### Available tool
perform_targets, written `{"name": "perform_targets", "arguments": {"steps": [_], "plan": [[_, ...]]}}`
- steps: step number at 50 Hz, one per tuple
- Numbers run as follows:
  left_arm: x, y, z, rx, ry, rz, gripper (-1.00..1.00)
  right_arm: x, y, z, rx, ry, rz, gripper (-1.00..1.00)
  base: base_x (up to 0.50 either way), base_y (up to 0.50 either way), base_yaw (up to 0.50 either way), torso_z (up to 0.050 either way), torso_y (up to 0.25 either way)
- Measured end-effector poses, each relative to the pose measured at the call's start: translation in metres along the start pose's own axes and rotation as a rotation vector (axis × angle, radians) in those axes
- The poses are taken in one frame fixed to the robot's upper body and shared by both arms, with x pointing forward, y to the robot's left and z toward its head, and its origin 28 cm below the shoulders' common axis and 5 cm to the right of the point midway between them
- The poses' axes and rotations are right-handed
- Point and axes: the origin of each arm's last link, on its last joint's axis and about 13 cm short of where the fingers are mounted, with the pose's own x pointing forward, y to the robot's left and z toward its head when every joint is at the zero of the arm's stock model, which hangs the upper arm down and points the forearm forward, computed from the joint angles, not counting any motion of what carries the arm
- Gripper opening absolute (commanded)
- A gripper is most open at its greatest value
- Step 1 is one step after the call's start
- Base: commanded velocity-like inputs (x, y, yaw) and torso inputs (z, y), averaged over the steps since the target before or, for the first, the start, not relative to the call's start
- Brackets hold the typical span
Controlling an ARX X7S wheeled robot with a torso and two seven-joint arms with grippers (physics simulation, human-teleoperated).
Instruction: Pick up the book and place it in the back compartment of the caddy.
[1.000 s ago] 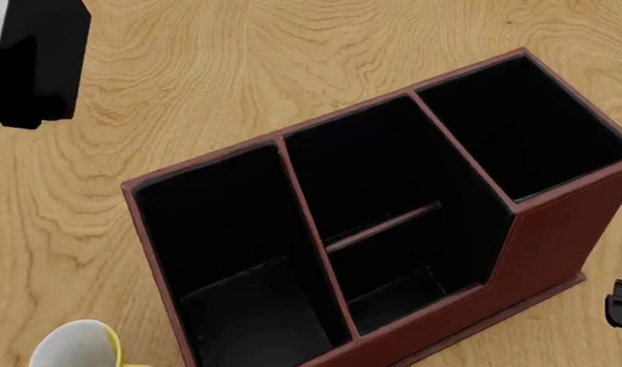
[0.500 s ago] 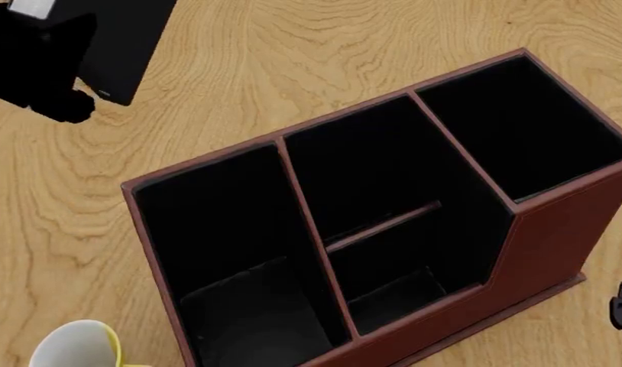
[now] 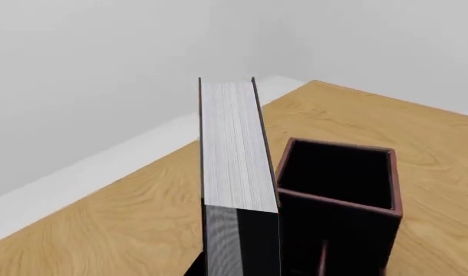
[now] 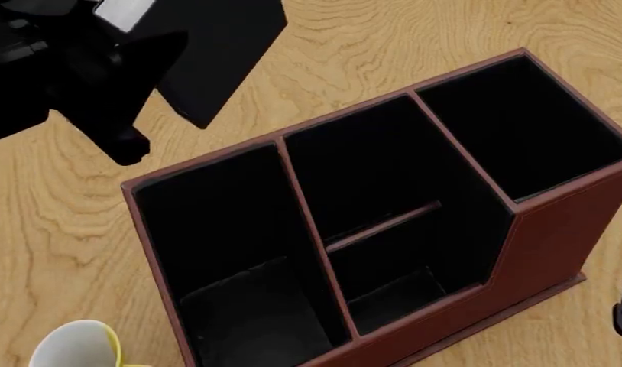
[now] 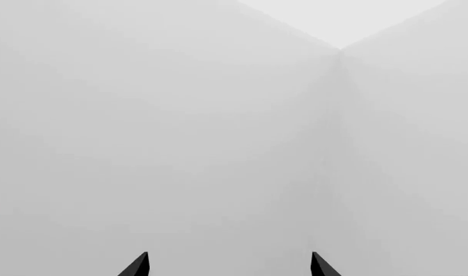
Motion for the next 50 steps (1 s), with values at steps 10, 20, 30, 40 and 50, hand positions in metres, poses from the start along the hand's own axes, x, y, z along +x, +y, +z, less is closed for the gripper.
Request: {"name": "perform_targets", "arguments": {"steps": [10,20,30,40,50], "plan": [[0.006,-0.014,0.006,0.033,0.016,-0.092,-1.0,-0.002,-0.002,0.001,0.001,-0.001,-0.005,1.0,0.0,0.0,0.0,0.0,0.002],[0.015,-0.027,0.006,0.071,0.027,-0.194,-1.0,-0.003,-0.004,0.002,0.001,-0.001,-0.007,1.0,0.0,0.0,0.0,0.001,0.001],[0.023,-0.035,0.002,0.094,0.031,-0.269,-1.0,-0.003,-0.005,0.002,-0.001,-0.001,-0.009,1.0,0.0,0.0,0.0,0.0,0.002],[0.032,-0.041,-0.007,0.103,0.039,-0.336,-1.0,-0.004,-0.004,0.002,-0.002,0.0,-0.009,1.0,0.0,0.0,0.0,0.0,0.001],[0.041,-0.044,-0.016,0.098,0.051,-0.38,-1.0,-0.004,-0.004,0.001,-0.001,0.003,-0.008,1.0,0.0,0.0,0.0,0.001,0.002]]}}
